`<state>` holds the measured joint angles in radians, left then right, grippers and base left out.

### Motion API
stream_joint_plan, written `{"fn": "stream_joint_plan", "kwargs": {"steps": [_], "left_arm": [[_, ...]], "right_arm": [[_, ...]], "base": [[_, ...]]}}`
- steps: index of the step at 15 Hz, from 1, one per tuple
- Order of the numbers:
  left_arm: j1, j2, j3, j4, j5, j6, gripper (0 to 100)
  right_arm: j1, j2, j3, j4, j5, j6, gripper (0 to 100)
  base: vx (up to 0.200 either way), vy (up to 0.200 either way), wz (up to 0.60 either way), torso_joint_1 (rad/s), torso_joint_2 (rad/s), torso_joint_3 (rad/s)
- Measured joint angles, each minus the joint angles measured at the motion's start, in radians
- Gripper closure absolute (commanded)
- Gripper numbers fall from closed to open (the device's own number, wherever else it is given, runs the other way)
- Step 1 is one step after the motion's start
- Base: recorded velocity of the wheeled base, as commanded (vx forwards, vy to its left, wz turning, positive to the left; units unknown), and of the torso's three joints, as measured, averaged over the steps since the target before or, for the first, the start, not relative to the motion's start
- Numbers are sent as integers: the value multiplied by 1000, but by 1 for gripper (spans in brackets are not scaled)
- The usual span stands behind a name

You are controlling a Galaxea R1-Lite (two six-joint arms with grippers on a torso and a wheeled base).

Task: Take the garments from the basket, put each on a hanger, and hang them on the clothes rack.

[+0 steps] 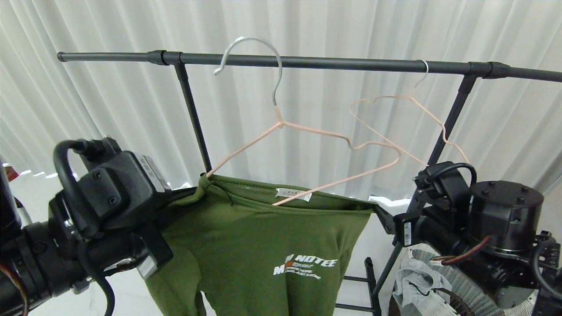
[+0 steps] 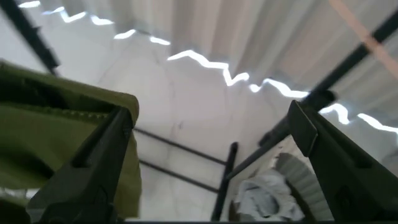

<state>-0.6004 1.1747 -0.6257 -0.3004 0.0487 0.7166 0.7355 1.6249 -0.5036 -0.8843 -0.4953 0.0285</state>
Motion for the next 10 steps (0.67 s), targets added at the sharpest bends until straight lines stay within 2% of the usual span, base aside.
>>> {"fn": "stream_joint_plan", "kwargs": {"steps": [4,8,10], "left_arm": [[3,-10,59,-2,0,23,100],[13,-12,93,-2,0,90,100],[26,-10,107,-2,3,94,100]], "right_arm": [[-82,-66,2,1,4,-25,0],[-94,-108,0,2,4,-50,0],[-95,-124,-1,2,5,-70,0]], "base": [[0,0,0,0,0,0],[0,0,0,0,0,0],[0,0,0,0,0,0]]}}
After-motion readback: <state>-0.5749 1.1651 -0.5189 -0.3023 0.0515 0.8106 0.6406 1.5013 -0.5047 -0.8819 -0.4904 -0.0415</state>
